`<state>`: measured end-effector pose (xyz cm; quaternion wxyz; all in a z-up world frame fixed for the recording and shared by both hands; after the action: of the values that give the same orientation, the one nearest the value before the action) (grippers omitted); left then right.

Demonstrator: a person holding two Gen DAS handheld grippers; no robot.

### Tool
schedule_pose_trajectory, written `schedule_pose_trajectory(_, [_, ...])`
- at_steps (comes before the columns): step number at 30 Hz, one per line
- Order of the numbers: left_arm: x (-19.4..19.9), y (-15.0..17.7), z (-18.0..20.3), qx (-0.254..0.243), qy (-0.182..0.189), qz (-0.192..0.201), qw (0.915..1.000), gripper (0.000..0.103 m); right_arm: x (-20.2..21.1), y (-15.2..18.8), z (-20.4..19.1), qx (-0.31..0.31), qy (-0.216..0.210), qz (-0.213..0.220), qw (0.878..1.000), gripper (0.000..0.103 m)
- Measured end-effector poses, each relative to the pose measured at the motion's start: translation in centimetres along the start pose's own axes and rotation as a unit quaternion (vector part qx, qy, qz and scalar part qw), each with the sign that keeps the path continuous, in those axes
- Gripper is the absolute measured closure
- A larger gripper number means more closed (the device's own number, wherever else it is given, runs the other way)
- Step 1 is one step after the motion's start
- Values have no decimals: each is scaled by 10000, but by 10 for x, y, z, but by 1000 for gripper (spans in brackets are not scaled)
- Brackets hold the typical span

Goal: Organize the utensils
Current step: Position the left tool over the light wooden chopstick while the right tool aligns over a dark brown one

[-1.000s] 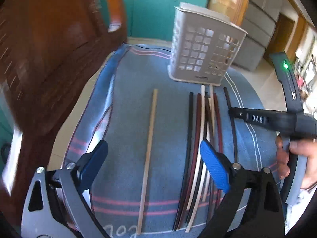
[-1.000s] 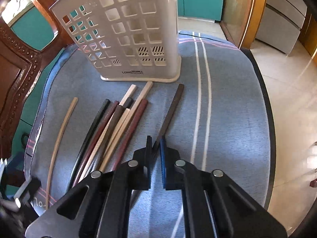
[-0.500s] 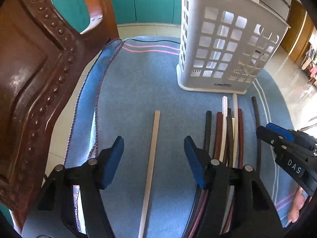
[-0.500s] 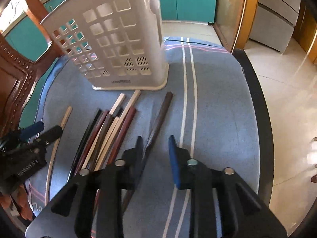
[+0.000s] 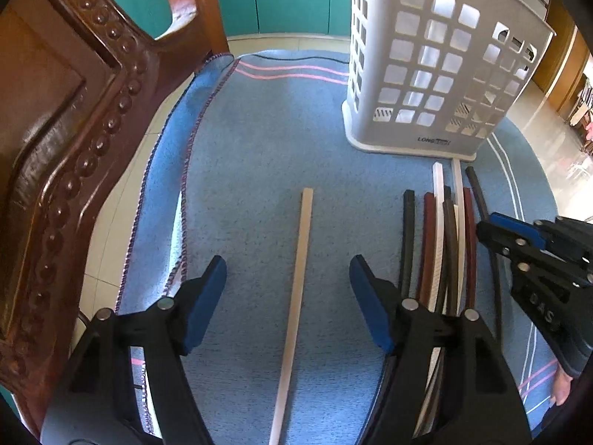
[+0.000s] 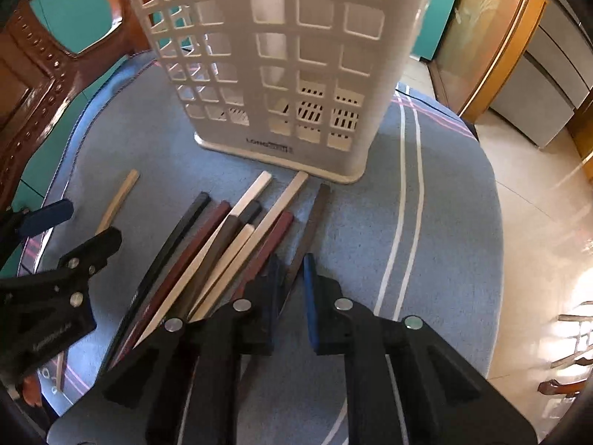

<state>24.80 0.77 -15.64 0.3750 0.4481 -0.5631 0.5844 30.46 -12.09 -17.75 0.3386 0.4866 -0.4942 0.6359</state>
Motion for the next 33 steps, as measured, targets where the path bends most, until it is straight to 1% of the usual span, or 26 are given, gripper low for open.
schedule_pose_trajectory(5, [-11,-2,12,-159,-29,-51,9999,34,2,8,10,-117,-44,11,9999,93])
schedule_pose_trajectory(10, [-11,-4,14,-184,-19,-44,9998,33,2,12,14,-162,-101,34,9998,93])
schedule_pose_trajectory(12, [-11,-4,15,-160,17,-41,9999,33,0,6,14,-179,-92,35,9998,93])
schedule_pose_trajectory(18, [-9,0,14,-82,185,-77,9998,33,1,13,13,-190,-93,73,9997,90])
schedule_pose_trajectory(23, [-11,-2,18,-125,329,-108,9993,34,1,13,13,-232,-127,85,9996,81])
schedule_pose_trajectory(28, [-10,-2,18,-103,389,-92,9991,39,1,12,14,-226,-143,101,9996,79])
schedule_pose_trajectory(31, [-8,-1,16,-77,423,-85,9990,39,1,13,15,-261,-148,110,9995,75])
schedule_pose_trajectory(33, [-9,-1,16,-90,404,-82,9991,39,0,12,16,-278,-146,114,9994,74])
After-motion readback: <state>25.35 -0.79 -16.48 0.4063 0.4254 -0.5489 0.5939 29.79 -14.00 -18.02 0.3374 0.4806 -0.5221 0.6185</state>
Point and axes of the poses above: each gripper's, at about its wrist camera, not at the fingertips, and x roughly against the way its jaws point, z to its right, y to its underside, the point moved 6 cm from there along -x, roughly the way its jaws point, and after that the axes turned 9 degrees about -z, right-handed, at the moved point
